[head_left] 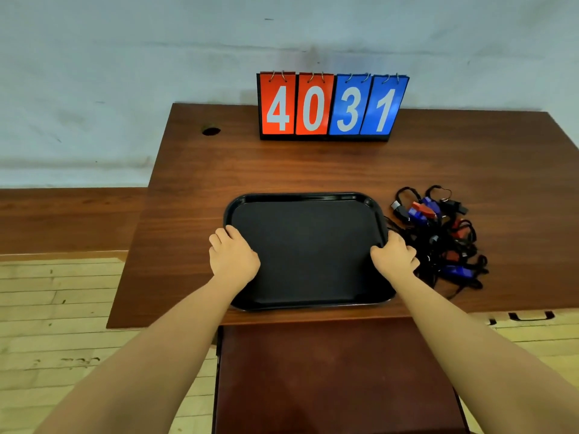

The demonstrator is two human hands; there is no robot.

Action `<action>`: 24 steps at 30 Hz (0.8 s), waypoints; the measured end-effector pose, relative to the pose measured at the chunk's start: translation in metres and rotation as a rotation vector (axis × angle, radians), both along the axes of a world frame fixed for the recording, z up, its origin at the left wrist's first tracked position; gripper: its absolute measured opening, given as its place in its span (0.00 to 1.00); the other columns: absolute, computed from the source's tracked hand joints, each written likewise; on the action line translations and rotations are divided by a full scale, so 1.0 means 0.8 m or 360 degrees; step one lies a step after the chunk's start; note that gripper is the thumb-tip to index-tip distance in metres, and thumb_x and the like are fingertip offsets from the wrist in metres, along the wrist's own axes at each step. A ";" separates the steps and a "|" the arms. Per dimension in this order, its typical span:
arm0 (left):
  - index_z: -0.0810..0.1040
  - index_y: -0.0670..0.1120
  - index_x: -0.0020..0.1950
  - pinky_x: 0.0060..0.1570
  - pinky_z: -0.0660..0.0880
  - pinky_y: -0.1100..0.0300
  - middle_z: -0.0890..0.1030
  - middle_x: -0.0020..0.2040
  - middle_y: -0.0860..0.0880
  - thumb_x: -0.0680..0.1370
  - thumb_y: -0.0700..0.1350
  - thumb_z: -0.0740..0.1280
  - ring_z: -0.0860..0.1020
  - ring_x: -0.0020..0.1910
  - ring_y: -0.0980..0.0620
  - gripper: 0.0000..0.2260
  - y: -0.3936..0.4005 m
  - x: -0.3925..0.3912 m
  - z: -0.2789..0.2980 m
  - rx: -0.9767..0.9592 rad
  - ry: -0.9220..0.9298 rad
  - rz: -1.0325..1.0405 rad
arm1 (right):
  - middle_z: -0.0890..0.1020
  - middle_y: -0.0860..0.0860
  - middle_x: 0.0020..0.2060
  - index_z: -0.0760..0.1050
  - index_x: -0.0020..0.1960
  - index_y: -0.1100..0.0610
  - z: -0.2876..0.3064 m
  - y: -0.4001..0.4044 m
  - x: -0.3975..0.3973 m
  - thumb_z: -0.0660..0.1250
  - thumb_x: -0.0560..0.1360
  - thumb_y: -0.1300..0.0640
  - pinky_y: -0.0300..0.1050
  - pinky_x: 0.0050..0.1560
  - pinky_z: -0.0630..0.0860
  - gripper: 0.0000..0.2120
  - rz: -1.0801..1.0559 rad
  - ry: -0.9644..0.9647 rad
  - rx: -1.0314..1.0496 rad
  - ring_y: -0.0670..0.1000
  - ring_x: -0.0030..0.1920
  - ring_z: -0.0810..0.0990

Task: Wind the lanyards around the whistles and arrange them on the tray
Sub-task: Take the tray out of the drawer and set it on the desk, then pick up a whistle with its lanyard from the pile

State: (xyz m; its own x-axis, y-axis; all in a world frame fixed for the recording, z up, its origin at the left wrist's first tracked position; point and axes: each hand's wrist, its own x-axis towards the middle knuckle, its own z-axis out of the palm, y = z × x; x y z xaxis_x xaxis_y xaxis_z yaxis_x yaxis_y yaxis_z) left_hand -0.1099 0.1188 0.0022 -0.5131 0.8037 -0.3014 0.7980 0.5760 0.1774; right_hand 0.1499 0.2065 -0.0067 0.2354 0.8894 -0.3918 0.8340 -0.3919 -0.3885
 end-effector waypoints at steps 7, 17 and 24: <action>0.64 0.39 0.68 0.61 0.66 0.53 0.65 0.65 0.40 0.78 0.46 0.62 0.65 0.64 0.42 0.21 -0.009 0.029 0.033 0.0276 -0.0348 -0.0295 | 0.67 0.53 0.70 0.70 0.66 0.53 0.036 -0.042 0.005 0.58 0.76 0.57 0.58 0.68 0.54 0.19 0.0035 -0.0076 0.0210 0.62 0.69 0.60; 0.70 0.43 0.63 0.53 0.73 0.58 0.73 0.58 0.46 0.80 0.45 0.58 0.75 0.50 0.50 0.13 0.027 0.139 0.060 0.0252 -0.0842 -0.0628 | 0.81 0.56 0.45 0.77 0.55 0.58 0.060 -0.030 0.072 0.59 0.75 0.62 0.47 0.41 0.75 0.12 0.0009 0.0324 0.0421 0.54 0.42 0.78; 0.72 0.44 0.60 0.53 0.75 0.51 0.74 0.56 0.46 0.79 0.44 0.58 0.76 0.49 0.48 0.11 0.096 0.223 0.058 0.0202 -0.0847 -0.0629 | 0.82 0.53 0.42 0.78 0.53 0.57 0.047 0.044 0.123 0.60 0.77 0.58 0.44 0.37 0.75 0.10 0.0202 0.0336 0.0428 0.52 0.37 0.79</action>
